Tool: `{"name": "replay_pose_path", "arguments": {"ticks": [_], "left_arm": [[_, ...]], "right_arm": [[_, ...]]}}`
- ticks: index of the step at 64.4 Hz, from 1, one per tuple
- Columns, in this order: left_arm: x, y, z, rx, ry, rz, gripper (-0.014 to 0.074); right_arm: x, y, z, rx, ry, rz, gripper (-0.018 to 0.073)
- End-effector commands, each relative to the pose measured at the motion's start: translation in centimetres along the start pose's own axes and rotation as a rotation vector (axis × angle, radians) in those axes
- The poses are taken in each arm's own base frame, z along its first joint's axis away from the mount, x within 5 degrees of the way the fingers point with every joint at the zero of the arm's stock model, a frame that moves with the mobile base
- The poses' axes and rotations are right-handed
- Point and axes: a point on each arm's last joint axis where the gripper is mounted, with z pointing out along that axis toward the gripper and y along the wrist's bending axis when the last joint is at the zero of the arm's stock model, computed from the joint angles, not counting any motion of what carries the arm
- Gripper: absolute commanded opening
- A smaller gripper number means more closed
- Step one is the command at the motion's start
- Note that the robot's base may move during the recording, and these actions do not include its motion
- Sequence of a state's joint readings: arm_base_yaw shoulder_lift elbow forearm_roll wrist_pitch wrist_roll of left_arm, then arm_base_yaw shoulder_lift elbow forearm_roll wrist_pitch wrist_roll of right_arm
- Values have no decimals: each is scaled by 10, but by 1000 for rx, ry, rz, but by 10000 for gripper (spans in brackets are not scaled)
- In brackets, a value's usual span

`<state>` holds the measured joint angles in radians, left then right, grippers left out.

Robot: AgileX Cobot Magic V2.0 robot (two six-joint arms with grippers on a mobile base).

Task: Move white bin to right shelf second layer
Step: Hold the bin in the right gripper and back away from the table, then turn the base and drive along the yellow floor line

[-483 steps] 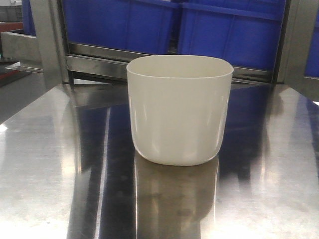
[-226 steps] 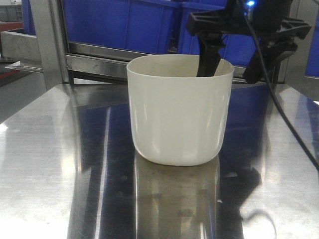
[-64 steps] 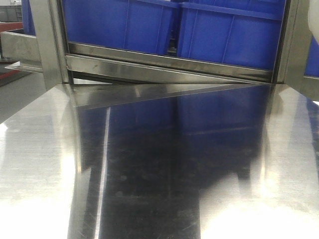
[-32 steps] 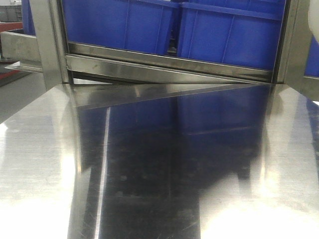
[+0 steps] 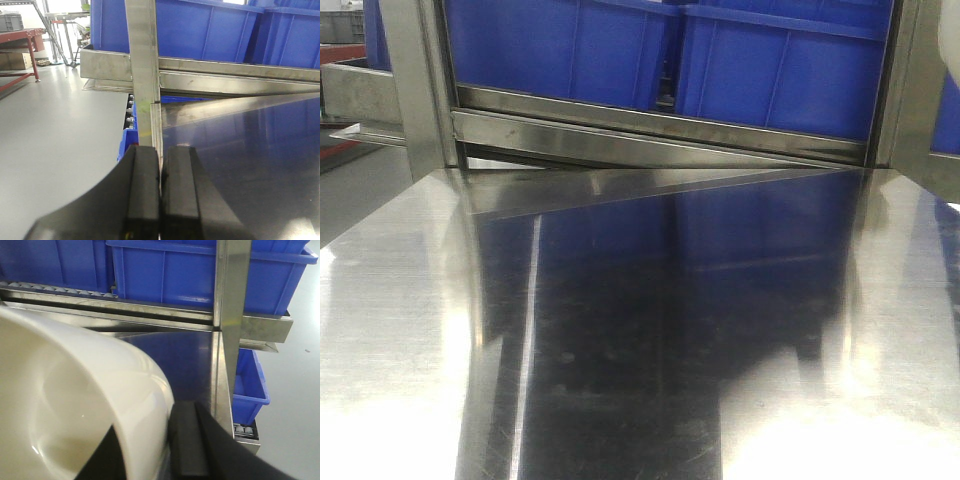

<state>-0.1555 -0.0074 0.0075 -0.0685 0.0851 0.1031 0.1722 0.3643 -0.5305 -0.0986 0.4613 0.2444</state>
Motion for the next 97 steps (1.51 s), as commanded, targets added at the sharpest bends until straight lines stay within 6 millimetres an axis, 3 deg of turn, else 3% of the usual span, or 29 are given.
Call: {"name": "replay_pose_path", "arguments": {"ticks": [1,97], "left_arm": [[4,0,0,-2,-62,-9,85],[4,0,0,-2,-62,-9,85]], "right_arm": [[-19,3,-4,-24,-134,-5,57],[-19,3,-3,-24,-134,-5,57]]}}
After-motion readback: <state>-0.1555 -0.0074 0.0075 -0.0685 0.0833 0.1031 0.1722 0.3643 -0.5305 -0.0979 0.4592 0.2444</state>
